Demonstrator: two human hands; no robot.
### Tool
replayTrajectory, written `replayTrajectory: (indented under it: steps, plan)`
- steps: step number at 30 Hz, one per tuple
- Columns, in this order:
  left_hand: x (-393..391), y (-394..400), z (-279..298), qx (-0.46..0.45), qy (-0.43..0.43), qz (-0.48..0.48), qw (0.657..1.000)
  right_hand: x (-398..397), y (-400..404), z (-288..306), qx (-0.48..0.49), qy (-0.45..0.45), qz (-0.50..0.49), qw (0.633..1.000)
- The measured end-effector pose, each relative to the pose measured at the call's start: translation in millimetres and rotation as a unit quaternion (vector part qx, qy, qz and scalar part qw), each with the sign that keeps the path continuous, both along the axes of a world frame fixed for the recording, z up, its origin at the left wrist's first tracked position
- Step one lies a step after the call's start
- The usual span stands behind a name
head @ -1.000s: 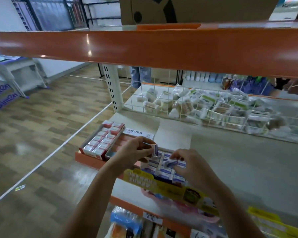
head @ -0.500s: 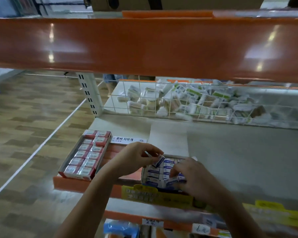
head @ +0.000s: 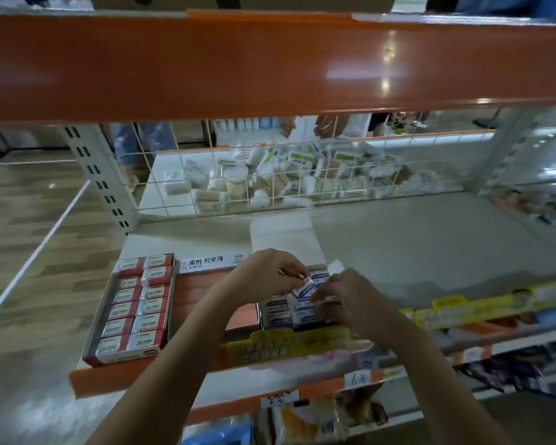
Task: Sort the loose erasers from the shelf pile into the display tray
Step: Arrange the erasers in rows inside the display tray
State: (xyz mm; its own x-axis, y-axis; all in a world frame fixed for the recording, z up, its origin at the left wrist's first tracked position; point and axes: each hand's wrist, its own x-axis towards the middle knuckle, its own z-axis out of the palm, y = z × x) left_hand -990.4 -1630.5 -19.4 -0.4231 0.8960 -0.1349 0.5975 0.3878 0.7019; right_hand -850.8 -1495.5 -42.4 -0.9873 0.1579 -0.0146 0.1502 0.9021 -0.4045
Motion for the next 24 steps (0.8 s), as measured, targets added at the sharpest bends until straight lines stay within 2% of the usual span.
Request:
replayTrajectory:
  steps: [5, 8, 11, 18, 24]
  plan:
    - [3.1, 19.5, -4.9, 0.002, -0.017, -0.022, 1.0, 14.2, 23.6, 9.4, 0.011, 0.086, -0.141, 0.986]
    - [9.4, 33.2, -9.1, -0.009, 0.006, -0.049, 0.999, 20.8, 31.6, 5.4, -0.015, 0.082, -0.184, 0.979]
    - [16.2, 42.6, -14.0, -0.021, 0.01, -0.064, 0.998, 24.6, 36.0, -0.7, -0.057, 0.042, -0.195, 0.978]
    - [22.5, 45.9, -19.2, -0.057, -0.001, -0.053, 0.997, 23.7, 38.4, -5.8, -0.082, 0.037, -0.181, 0.979]
    - [31.3, 46.5, -15.1, -0.081, 0.069, -0.085, 0.991, 23.8, 40.0, -6.1, -0.092, 0.033, -0.181, 0.979]
